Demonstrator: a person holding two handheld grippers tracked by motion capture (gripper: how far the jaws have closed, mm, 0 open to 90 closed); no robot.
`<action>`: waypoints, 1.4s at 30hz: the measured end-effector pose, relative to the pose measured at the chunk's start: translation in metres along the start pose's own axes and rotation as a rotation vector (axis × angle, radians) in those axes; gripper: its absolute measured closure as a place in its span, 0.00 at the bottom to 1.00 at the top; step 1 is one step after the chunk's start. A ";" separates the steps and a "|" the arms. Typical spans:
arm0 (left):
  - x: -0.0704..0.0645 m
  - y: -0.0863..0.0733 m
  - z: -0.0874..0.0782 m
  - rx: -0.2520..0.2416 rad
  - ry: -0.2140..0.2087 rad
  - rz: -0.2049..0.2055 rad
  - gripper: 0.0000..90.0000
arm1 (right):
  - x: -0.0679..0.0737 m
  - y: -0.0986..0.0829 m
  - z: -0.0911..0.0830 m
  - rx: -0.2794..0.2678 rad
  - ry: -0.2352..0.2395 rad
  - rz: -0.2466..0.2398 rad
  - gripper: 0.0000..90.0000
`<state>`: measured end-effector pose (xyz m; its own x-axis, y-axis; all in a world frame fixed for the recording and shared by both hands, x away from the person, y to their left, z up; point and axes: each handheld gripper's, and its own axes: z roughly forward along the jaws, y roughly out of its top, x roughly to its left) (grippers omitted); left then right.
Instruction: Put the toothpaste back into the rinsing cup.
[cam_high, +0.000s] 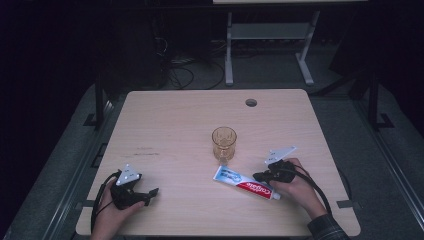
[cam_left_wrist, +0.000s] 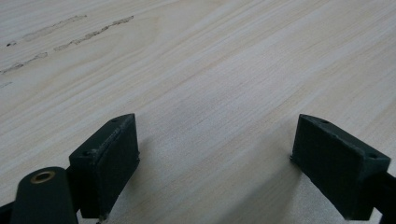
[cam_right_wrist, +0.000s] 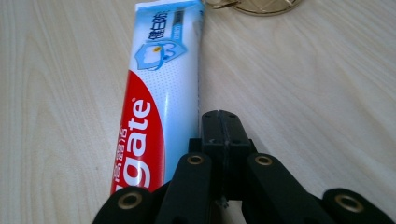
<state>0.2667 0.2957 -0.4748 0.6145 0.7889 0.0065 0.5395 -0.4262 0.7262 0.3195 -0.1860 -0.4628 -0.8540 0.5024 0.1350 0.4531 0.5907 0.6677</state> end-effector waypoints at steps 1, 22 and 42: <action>0.000 0.000 0.000 0.000 0.000 0.000 0.15 | 0.001 0.000 0.000 0.001 0.003 -0.005 1.00; 0.000 0.000 0.000 0.000 0.000 0.000 0.15 | 0.019 0.008 0.014 0.028 0.061 -0.069 1.00; 0.000 0.000 0.000 0.000 0.000 0.001 0.15 | 0.034 0.032 -0.005 -0.055 -0.038 0.077 0.56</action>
<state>0.2667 0.2958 -0.4748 0.6149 0.7886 0.0068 0.5394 -0.4268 0.7259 0.3038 -0.1530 -0.4334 -0.8064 0.5691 0.1608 0.5018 0.5145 0.6953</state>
